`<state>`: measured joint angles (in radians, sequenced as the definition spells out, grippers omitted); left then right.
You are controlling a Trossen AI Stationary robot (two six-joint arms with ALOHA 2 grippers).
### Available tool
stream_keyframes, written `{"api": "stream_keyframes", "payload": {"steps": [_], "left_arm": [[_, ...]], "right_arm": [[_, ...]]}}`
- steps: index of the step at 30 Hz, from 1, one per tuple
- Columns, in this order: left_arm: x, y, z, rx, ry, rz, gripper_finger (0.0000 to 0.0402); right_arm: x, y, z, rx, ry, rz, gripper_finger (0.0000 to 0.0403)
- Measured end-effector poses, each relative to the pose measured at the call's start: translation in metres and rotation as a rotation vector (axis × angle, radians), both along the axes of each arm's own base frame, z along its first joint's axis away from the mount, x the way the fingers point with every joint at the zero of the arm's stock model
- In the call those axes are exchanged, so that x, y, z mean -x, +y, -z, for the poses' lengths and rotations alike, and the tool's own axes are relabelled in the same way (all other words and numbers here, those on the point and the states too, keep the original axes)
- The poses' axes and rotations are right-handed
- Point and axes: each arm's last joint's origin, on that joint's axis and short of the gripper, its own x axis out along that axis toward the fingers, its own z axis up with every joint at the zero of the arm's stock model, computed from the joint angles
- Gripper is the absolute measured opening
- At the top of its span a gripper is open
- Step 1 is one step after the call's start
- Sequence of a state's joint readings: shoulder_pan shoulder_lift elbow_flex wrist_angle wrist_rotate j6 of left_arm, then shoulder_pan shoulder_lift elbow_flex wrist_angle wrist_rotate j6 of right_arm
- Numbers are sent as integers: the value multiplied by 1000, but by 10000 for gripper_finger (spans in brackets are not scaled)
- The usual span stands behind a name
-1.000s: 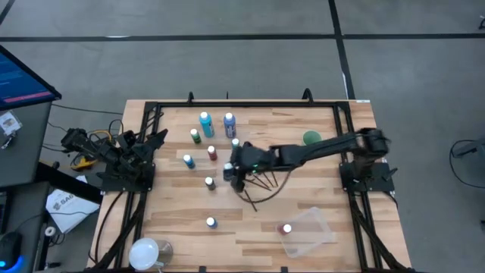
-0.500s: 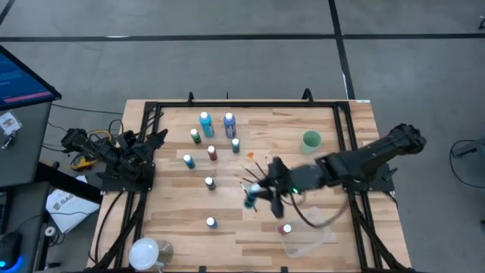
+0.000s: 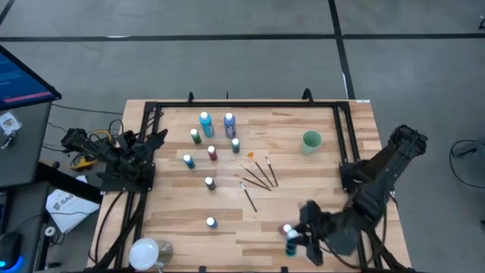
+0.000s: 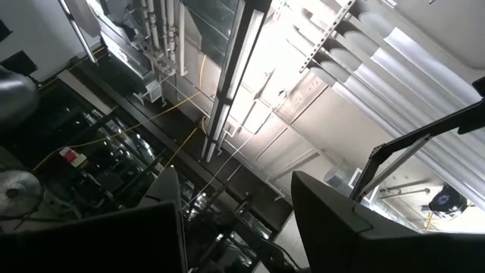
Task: Pick & Place Paint Supplies
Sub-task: Put the light blue paint bottle into the transparent bin
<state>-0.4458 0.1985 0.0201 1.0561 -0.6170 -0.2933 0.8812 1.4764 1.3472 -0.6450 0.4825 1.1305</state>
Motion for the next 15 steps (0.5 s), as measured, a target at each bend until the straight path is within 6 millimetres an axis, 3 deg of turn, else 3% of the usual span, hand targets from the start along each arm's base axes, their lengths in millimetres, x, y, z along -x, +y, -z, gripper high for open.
{"api": "stream_keyframes", "payload": {"steps": [8, 15], "left_arm": [[0, 0, 0, 2, 1, -2, 132], [0, 0, 0, 3, 1, -2, 132]], "right_arm": [[29, 20, 28, 48, 140, 119, 105], [30, 35, 55, 142, 190, 135, 105]]}}
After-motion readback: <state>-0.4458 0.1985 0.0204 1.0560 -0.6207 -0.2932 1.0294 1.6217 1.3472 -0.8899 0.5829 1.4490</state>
